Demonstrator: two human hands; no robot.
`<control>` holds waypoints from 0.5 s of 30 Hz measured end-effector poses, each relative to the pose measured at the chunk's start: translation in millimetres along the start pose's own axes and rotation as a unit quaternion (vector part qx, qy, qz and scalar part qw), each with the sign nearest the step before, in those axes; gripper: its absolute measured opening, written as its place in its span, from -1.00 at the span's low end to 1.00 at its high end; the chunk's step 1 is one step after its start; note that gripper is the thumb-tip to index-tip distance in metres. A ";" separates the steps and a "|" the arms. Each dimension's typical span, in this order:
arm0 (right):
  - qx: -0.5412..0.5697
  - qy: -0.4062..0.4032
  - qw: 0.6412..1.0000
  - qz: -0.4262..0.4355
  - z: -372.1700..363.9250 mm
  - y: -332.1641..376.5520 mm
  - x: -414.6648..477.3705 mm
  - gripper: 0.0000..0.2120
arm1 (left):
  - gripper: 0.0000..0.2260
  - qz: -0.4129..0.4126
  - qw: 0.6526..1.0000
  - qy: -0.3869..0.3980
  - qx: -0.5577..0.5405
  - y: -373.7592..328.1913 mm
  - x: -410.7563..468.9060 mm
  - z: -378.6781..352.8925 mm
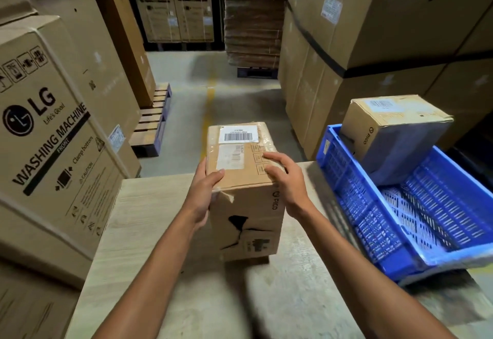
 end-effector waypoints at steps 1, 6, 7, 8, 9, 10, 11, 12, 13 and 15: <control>0.013 0.012 1.000 -0.002 -2.1 -0.8 -2.4 -0.71 | -0.62 -0.015 1.000 -0.014 0.002 3.1 -3.4 2.3; 0.045 0.042 0.998 -0.006 -21.2 -8.2 -19.0 -0.59 | -0.60 -0.041 0.998 -0.055 0.014 13.8 -14.2 26.4; 0.046 0.045 0.998 -0.003 -24.7 -10.6 -21.5 -0.58 | -0.60 -0.046 0.997 -0.059 0.017 14.2 -15.3 31.2; 0.043 0.050 0.998 -0.003 -28.3 -11.9 -23.9 -0.58 | -0.59 -0.047 0.997 -0.061 0.018 13.9 -16.6 35.2; 0.038 0.055 0.998 -0.002 -32.2 -13.7 -25.8 -0.58 | -0.59 -0.046 0.997 -0.064 0.021 14.2 -16.9 39.5; 0.026 0.059 0.998 -0.002 -35.8 -14.3 -27.7 -0.60 | -0.58 -0.043 0.997 -0.065 0.024 14.6 -16.7 43.8; 0.016 0.061 0.998 -0.001 -39.4 -14.2 -29.6 -0.61 | -0.57 -0.039 0.997 -0.063 0.030 15.6 -15.8 47.7; 0.000 0.059 0.998 -0.001 -42.2 -13.2 -31.6 -0.62 | -0.55 -0.035 0.997 -0.059 0.038 15.5 -15.5 49.9; -0.023 0.056 0.998 0.008 -44.8 -10.8 -33.3 -0.63 | -0.54 -0.036 0.995 -0.067 0.061 16.2 -15.5 52.9; -0.112 0.042 0.992 0.048 -47.6 -4.5 -36.8 -0.67 | -0.55 -0.099 0.959 -0.151 0.218 11.4 -21.9 59.9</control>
Point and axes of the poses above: each hand's wrist, its own x-axis towards the middle knuckle, its own z-axis out of the back of the hand, y = z × x, the point moved 5 cm from there along x, towards the middle knuckle, and after that the axes turned 11 degrees about z, right-handed, at the moved point
